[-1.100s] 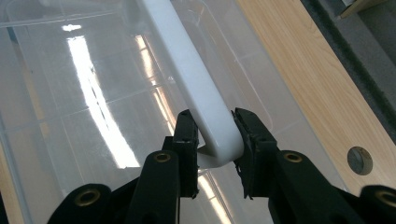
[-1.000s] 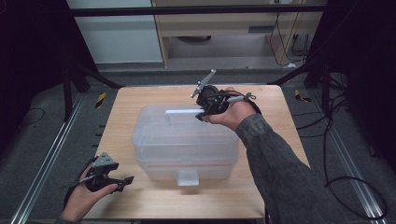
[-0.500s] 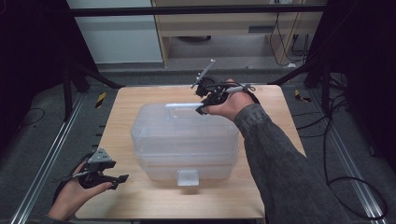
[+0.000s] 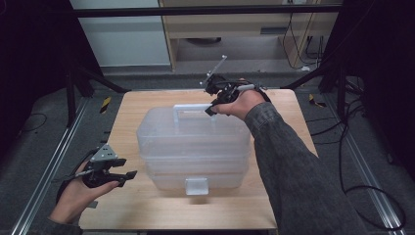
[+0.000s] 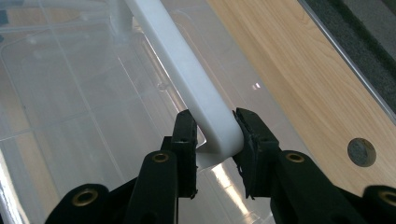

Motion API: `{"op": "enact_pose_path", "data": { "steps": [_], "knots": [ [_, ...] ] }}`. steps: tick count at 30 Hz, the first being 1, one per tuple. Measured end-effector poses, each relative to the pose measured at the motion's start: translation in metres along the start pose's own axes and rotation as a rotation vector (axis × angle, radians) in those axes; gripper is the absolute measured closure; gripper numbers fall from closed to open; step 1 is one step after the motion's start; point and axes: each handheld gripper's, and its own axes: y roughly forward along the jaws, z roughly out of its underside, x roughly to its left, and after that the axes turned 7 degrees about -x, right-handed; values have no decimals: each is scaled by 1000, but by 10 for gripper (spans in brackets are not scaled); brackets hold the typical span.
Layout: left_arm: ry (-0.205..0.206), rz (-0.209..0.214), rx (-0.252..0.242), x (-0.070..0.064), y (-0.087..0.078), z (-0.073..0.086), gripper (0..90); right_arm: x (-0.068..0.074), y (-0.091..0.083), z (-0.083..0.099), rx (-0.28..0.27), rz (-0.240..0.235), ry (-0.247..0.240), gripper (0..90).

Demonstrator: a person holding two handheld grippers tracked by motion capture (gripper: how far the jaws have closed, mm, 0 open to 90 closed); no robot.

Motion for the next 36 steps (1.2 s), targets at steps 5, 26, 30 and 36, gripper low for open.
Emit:
{"op": "enact_pose_path", "data": {
  "steps": [5, 26, 30, 36],
  "knots": [
    [-17, -9, -55, 2, 0, -9, 462, -6, 0, -3, 3, -5, 19, 697],
    [-2, -7, -93, -8, 7, -45, 595, -14, 1, -8, 8, -19, 31, 694],
    [1, -15, -106, -9, 6, -45, 599, -15, 0, -8, 3, -14, 42, 692],
    [4, -18, -115, -8, 6, -46, 600, -16, 0, -9, -10, -13, 46, 654]
  ]
}}
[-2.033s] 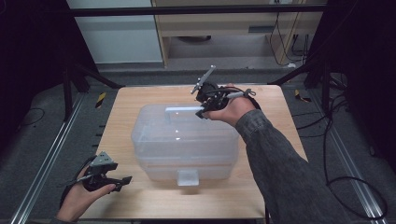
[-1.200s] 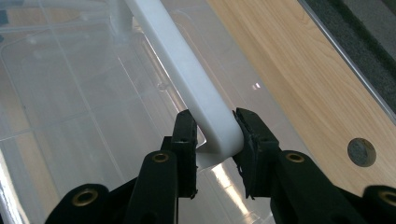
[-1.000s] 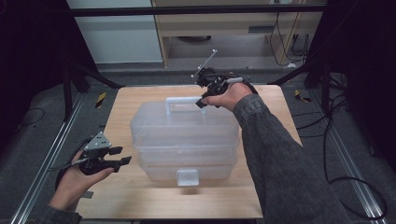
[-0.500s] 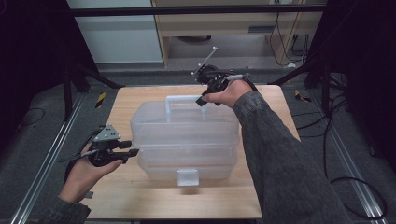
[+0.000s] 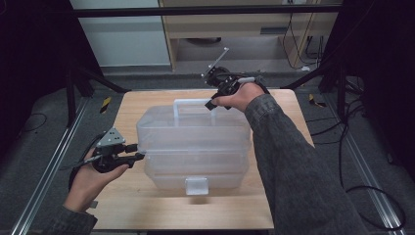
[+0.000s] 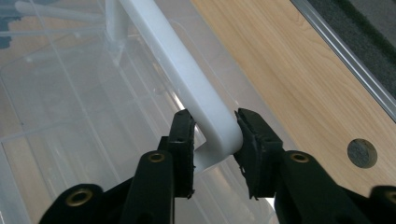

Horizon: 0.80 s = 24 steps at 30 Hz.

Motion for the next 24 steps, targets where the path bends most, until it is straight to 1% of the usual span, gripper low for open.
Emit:
{"op": "enact_pose_path", "data": {
  "steps": [1, 2, 3, 6, 10, 13, 16, 20, 23, 24],
  "knots": [
    [0, 1, 0, 0, 0, 0, 600, 0, 0, 0, -7, 3, 1, 630],
    [0, 1, 0, 0, 0, 0, 599, 0, 0, 0, -7, 3, 1, 630],
    [-5, 0, -4, 0, 0, 0, 600, 1, -2, 0, -11, 10, 4, 589],
    [-7, -1, -7, 0, 0, 0, 598, 4, -5, 1, -17, 25, -8, 540],
    [-13, -8, -19, 0, -1, -1, 594, 6, -11, 3, -31, 48, -5, 475],
    [-17, -14, -27, 0, -1, -2, 592, 9, -16, 5, -45, 63, -13, 436],
    [-14, -17, -27, 1, -1, -3, 592, 11, -23, 6, -66, 78, -17, 432],
    [-11, -21, -28, 1, -1, -4, 592, 11, -35, 7, -100, 95, -13, 454],
    [-10, -23, -29, 1, -1, -5, 592, 10, -44, 10, -125, 121, -7, 489],
    [-10, -23, -29, 1, -1, -5, 592, 10, -44, 10, -125, 121, -7, 489]
  ]
}}
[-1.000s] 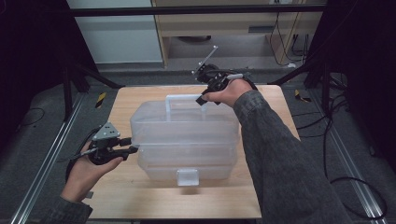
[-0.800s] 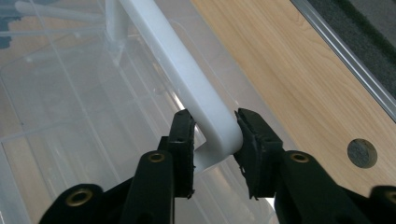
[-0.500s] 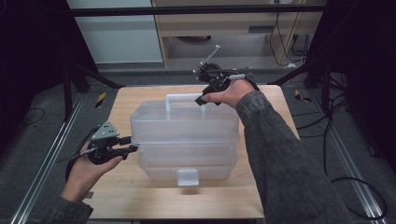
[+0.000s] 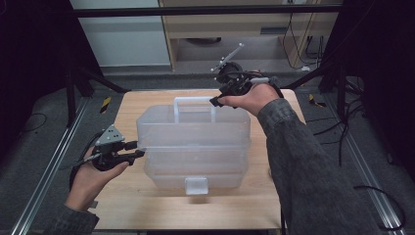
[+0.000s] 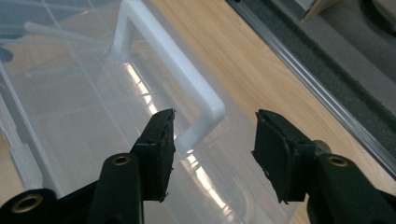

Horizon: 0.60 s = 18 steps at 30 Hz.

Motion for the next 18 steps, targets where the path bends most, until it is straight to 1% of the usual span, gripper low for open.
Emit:
{"op": "enact_pose_path", "data": {
  "steps": [1, 2, 3, 7, 9, 11, 14, 16, 18],
  "knots": [
    [0, -1, -2, 0, 0, 0, 592, -1, -8, 1, -17, 22, 7, 515],
    [0, -1, -2, 0, 0, 0, 591, -2, -12, 2, -18, 33, 15, 528],
    [-1, -2, -4, 0, 0, -1, 591, -3, -16, 3, -20, 48, 15, 552],
    [-7, 0, -6, 1, 0, -1, 588, -5, -32, 11, -65, 116, 20, 631],
    [-8, 2, -5, 2, 0, -2, 588, -8, -41, 17, -91, 150, 42, 667],
    [-10, 3, -6, 2, 0, -2, 587, -10, -48, 23, -101, 178, 59, 704],
    [-11, 1, -7, 2, 1, -2, 587, -12, -60, 39, -109, 219, 87, 717],
    [-11, 0, -8, 2, 1, -2, 588, -13, -64, 50, -104, 238, 100, 715],
    [-13, 0, -10, 3, 1, -2, 587, -14, -68, 60, -102, 246, 121, 711]
  ]
}}
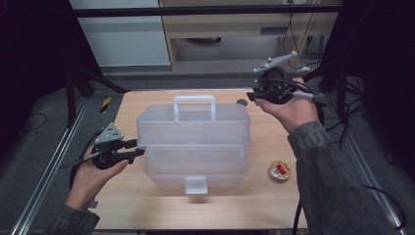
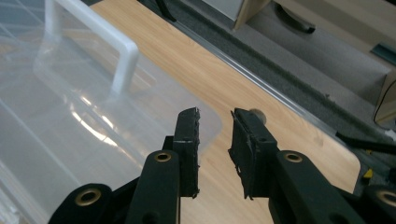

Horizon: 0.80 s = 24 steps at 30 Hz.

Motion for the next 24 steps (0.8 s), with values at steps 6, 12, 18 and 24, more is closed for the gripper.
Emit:
{"op": "enact_pose_path", "data": {
  "steps": [6, 12, 18, 24],
  "knots": [
    [2, -4, -1, 0, 0, -1, 587, -6, -5, 30, 38, 38, 38, 694],
    [2, -6, -1, 1, 0, -1, 587, -6, -6, 56, 56, 52, 69, 656],
    [1, -10, -7, 0, 0, -1, 583, 0, -6, 77, 64, 50, 98, 625],
    [-2, -10, -5, 0, 0, -2, 582, 8, -4, 94, 80, 32, 108, 621]
  ]
}}
